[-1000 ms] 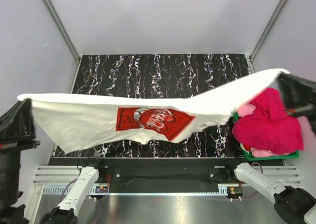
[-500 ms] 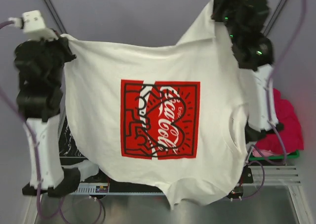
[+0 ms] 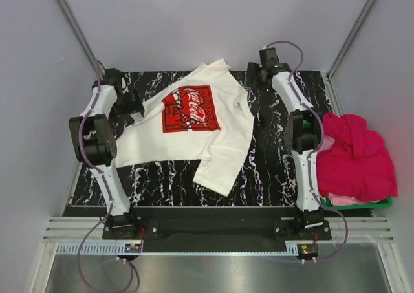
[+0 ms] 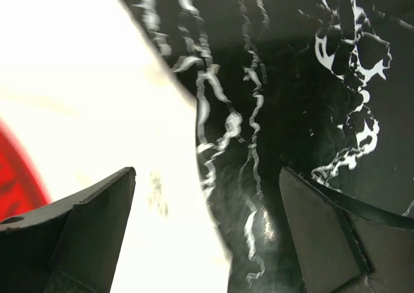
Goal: Fold and stack the t-shirts
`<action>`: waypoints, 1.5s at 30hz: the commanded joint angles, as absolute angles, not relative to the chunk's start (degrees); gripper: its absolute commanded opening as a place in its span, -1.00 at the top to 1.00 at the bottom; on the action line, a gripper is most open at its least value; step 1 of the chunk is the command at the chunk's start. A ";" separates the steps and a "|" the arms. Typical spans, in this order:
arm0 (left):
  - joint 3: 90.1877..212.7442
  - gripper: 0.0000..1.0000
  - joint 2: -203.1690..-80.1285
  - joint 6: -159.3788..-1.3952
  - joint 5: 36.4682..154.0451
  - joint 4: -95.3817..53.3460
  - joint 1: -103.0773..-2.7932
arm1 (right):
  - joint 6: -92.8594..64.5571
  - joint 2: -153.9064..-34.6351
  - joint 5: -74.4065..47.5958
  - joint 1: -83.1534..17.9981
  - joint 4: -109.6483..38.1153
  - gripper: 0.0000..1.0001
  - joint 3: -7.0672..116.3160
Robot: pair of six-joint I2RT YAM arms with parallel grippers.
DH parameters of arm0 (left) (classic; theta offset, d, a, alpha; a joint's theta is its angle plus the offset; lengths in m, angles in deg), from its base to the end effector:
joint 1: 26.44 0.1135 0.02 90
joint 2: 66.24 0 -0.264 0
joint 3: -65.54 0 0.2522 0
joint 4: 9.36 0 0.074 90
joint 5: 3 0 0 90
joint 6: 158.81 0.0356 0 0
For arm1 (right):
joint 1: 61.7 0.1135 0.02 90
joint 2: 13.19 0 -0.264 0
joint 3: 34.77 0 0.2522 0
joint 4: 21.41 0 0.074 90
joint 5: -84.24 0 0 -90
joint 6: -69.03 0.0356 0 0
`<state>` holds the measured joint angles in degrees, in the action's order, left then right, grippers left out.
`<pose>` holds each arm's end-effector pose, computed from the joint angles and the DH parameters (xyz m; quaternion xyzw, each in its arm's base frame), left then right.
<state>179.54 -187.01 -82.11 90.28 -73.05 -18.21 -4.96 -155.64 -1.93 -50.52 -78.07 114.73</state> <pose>0.4379 0.0613 0.2074 -0.1792 0.9687 -0.0357 0.1682 0.5406 0.1044 0.2219 0.0511 0.9367 0.0506 0.3427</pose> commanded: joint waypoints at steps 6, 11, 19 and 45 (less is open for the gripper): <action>167.38 -0.97 -163.91 -83.74 90.07 -64.09 -18.44 | -0.05 -129.14 -11.12 -45.89 -61.20 -0.99 93.28; 157.27 -0.97 -161.78 -85.76 94.28 -58.90 -19.14 | 4.86 -130.25 -17.44 -42.63 -55.50 -0.99 83.06; 147.07 -0.94 -159.67 -87.88 96.75 -55.99 -20.90 | 8.48 -136.32 -25.19 -42.02 -53.45 -0.99 78.59; 131.94 -0.91 -131.90 -89.55 93.68 -66.19 -20.90 | 22.63 -95.03 -3.23 -38.59 -73.66 -0.99 36.19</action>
